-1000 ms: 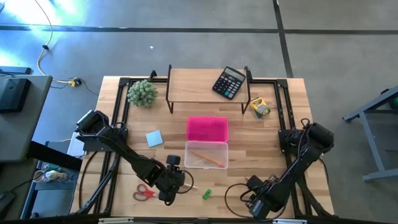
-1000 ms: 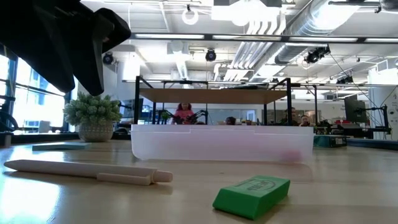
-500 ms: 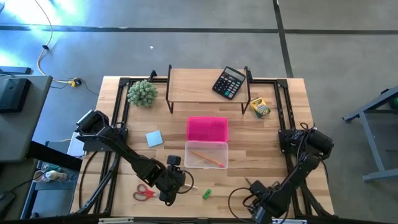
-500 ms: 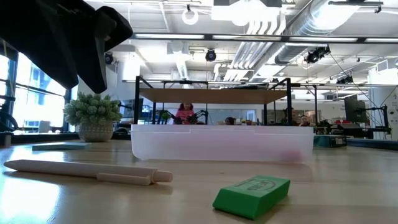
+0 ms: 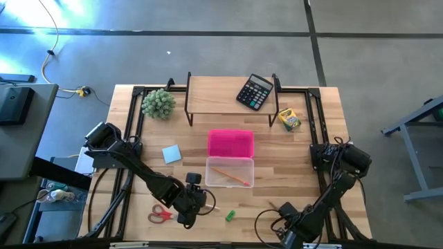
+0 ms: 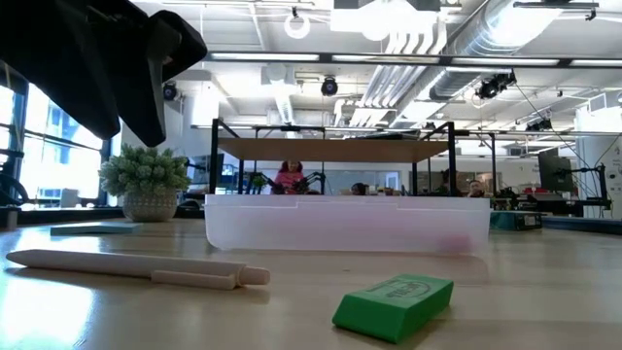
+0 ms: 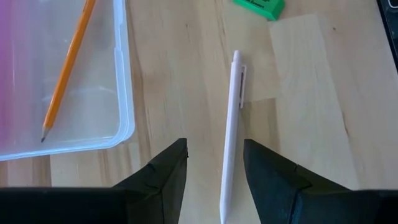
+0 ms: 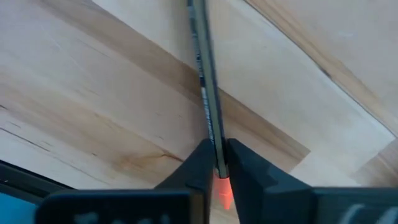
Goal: Pack school essentials
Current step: Put the black pencil into the transparent bin
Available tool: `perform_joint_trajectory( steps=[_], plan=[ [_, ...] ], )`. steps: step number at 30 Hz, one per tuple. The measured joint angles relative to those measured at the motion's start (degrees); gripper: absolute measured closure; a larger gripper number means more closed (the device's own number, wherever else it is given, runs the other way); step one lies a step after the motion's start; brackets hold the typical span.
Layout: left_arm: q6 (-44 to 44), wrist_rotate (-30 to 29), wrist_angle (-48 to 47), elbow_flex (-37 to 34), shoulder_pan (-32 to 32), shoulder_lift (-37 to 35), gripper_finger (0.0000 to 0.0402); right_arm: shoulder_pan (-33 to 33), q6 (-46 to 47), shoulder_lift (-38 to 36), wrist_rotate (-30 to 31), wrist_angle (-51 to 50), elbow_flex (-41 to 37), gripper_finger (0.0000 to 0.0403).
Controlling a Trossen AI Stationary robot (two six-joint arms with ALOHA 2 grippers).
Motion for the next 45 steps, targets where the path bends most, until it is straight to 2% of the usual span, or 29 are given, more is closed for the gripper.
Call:
perform_joint_trajectory(
  steps=[4,9,18,23,29,37,45],
  plan=[
    [-0.16,0.02,-0.02,0.00,0.00,0.00,0.0257,-0.04,-0.07,0.65,-0.66,0.05,0.16,0.0396],
    [-0.16,0.34,-0.16,0.00,0.00,0.00,0.0257,-0.02,-0.04,0.61,-0.57,0.08,0.08,0.0394],
    [-0.06,-0.19,-4.59,-0.02,-0.28,-0.75,0.0257,0.11,-0.10,-0.04,3.40,0.85,-0.09,0.0399],
    [-0.02,-0.17,-7.72,0.07,-0.52,-2.22,0.0257,-0.19,-0.20,-0.31,7.27,1.31,0.19,0.0399],
    [-0.41,-1.44,-13.34,-0.13,-0.52,-3.75,0.0257,-2.05,-3.91,-0.20,15.50,2.36,2.96,0.0399],
    [-0.62,-0.89,-18.26,0.01,-0.52,-4.59,0.0257,-7.76,-17.76,-0.27,23.01,1.70,8.49,0.0399],
    [-2.40,-0.50,-24.69,-0.02,-0.52,-4.59,0.0257,-18.42,-40.85,-0.31,27.25,1.14,12.99,0.0399]
  ],
)
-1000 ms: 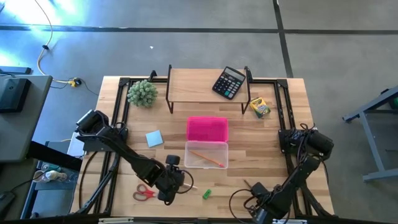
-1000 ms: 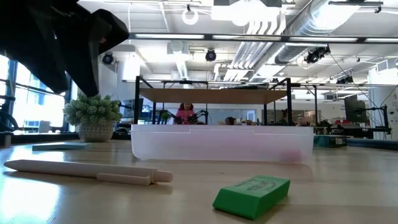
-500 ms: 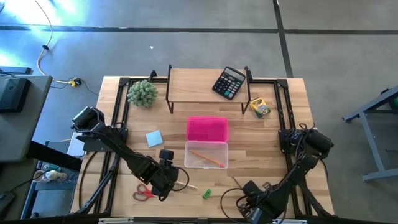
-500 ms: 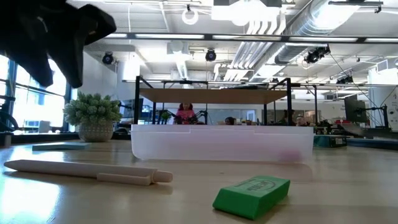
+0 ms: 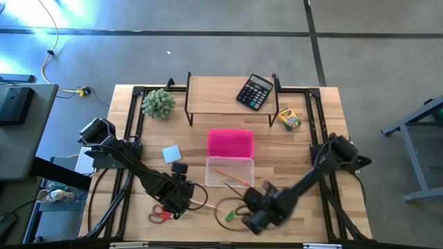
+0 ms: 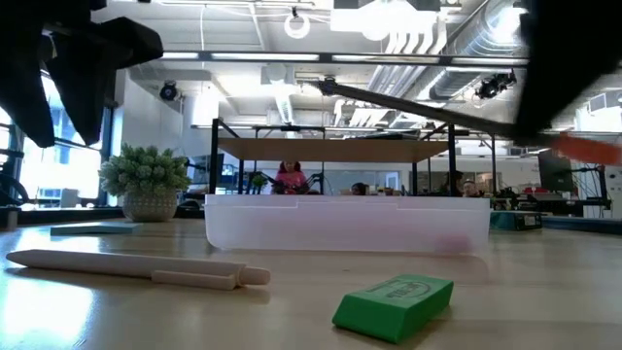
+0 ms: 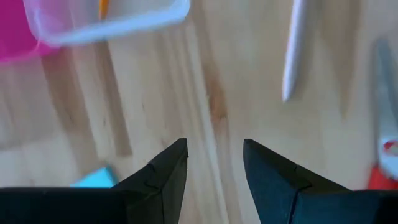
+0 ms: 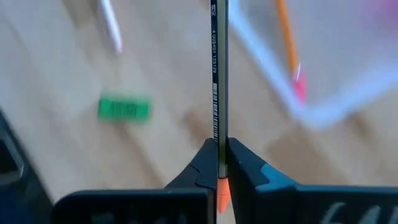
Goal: Pack school essentials
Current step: Put the black pencil into the transparent bin
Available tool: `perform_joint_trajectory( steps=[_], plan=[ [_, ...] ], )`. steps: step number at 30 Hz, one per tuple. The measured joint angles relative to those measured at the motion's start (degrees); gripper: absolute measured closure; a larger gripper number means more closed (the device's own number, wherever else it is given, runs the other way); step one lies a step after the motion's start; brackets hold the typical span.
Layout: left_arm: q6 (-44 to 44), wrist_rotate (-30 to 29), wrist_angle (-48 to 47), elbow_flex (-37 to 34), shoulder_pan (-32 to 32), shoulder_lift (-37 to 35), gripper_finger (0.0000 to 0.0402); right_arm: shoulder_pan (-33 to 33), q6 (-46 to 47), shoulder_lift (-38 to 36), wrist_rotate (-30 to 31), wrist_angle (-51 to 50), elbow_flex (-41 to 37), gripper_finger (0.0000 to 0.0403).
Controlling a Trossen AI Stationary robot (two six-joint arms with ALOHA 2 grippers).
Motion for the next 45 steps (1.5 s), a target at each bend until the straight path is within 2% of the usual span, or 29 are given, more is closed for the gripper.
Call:
perform_joint_trajectory(
  steps=[6,14,25,34,38,45],
  plan=[
    [-3.37,0.11,-2.98,0.00,-0.50,0.04,0.0257,-8.17,-16.05,-0.07,-1.55,0.00,3.31,0.0399],
    [-10.37,-0.57,-8.97,0.00,-3.26,0.04,0.0257,-16.22,-27.84,-0.09,-8.37,-1.22,4.15,0.0399],
    [-14.07,-1.44,-9.69,0.00,-4.09,0.07,0.0257,-21.40,-32.33,0.92,-16.07,-7.21,4.15,0.0399],
    [-13.61,-1.20,-9.80,0.00,-2.33,0.09,0.0257,-22.68,-34.02,2.54,-17.86,-7.72,4.15,0.0394],
    [-13.61,-0.76,-9.84,0.00,-1.48,0.09,0.0256,-23.15,-34.24,2.49,-16.77,-8.03,4.15,0.0366],
    [-13.63,2.32,-9.75,0.00,-1.25,0.09,0.0234,-23.26,-35.49,2.45,-15.09,-8.15,4.15,0.0275]
  ],
)
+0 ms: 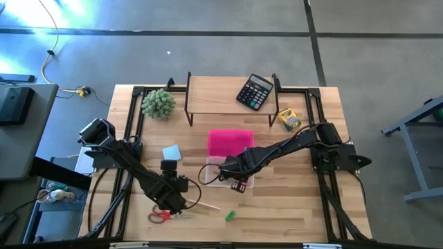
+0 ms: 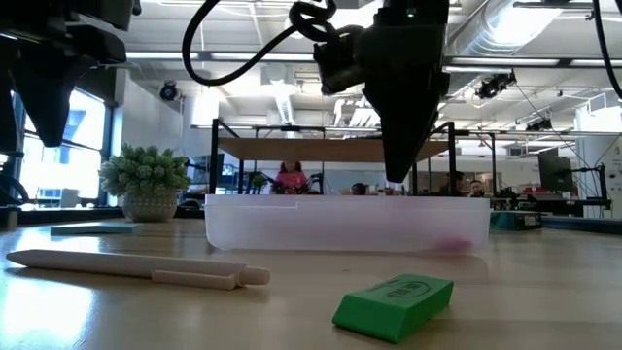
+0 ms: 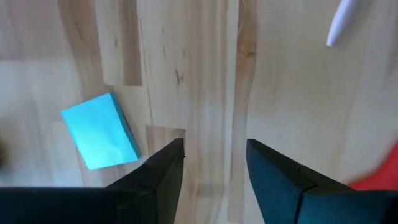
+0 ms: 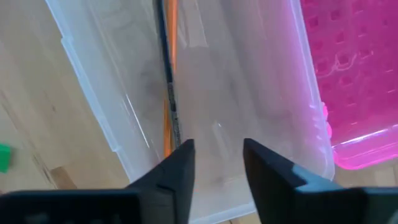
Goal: Pack school essentials
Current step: Put the black pencil into the transparent bin, then put the orange scissors into the transparent bin
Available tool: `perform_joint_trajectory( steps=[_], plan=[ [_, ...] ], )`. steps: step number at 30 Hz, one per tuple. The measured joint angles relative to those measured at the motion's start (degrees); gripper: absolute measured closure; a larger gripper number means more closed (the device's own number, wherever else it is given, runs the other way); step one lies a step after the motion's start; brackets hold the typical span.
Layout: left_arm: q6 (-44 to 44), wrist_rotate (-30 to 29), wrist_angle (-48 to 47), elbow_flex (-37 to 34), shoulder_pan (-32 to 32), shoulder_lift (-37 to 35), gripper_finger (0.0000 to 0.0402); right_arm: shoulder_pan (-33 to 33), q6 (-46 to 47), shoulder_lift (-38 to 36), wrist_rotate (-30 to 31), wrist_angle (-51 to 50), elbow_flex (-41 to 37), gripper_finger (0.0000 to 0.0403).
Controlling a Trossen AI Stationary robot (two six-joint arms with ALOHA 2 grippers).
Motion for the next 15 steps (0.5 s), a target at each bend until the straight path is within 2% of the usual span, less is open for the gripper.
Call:
perform_joint_trajectory(
  steps=[6,11,15],
  plan=[
    [-0.43,3.09,0.05,0.00,0.00,0.00,0.0193,0.00,-0.12,-1.13,0.92,-0.35,0.00,0.0232],
    [-0.45,6.24,0.08,0.00,-0.09,0.00,0.0160,0.00,-3.56,-3.55,1.47,-1.63,0.00,0.0227],
    [-0.45,7.58,0.24,0.00,-1.24,0.00,0.0154,0.00,-3.37,-6.05,3.16,-3.30,0.00,0.0226]
  ],
)
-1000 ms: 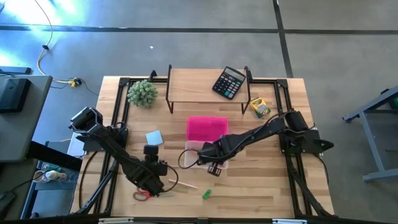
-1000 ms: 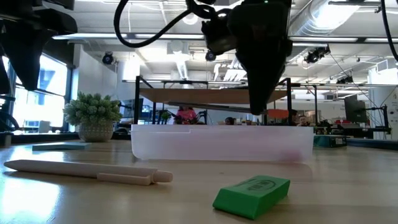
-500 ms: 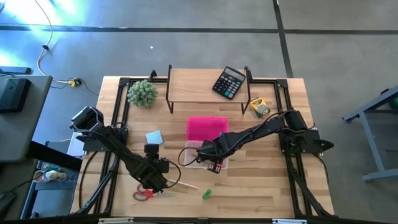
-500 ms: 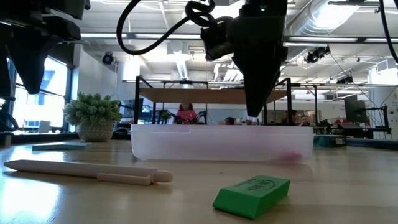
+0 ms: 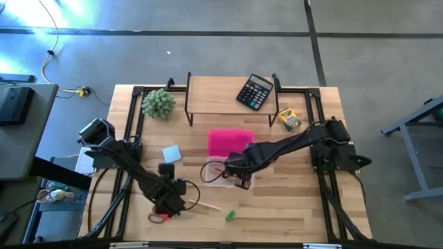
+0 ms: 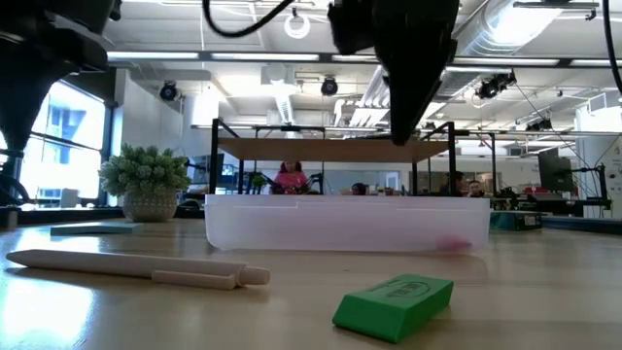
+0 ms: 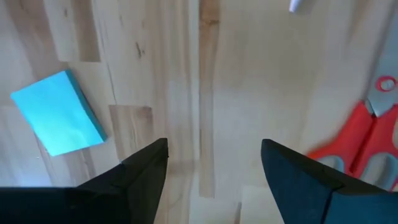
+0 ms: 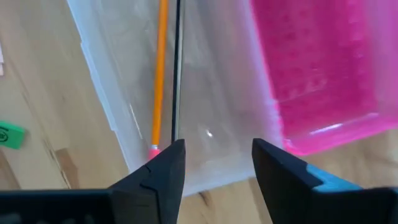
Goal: Pack school essentials
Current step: Put the orange scissors into the transparent bin
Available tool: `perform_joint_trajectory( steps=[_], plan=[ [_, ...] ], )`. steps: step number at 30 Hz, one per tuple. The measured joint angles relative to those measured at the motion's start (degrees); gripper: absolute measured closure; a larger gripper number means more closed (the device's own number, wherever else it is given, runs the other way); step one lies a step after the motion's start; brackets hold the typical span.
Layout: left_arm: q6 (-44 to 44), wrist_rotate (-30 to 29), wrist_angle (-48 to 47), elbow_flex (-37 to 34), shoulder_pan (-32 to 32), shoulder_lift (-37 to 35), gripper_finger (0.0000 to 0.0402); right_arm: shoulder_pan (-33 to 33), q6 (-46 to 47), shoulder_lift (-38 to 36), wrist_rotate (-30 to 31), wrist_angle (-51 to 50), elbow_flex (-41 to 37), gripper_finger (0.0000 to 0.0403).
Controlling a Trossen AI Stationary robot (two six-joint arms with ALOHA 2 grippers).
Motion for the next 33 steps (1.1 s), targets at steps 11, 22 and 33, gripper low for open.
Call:
perform_joint_trajectory(
  steps=[11,22,33],
  plan=[
    [-4.11,2.09,4.21,0.00,-7.83,0.00,0.0158,1.58,0.12,-7.73,7.30,-1.67,0.00,0.0226],
    [-12.96,-0.85,10.31,0.02,-18.50,0.01,0.0158,1.60,2.21,-8.38,7.45,-1.64,0.00,0.0226],
    [-19.54,-3.65,10.42,0.02,-21.95,3.82,0.0158,1.92,2.68,-8.38,7.41,-1.60,0.00,0.0226]
  ],
)
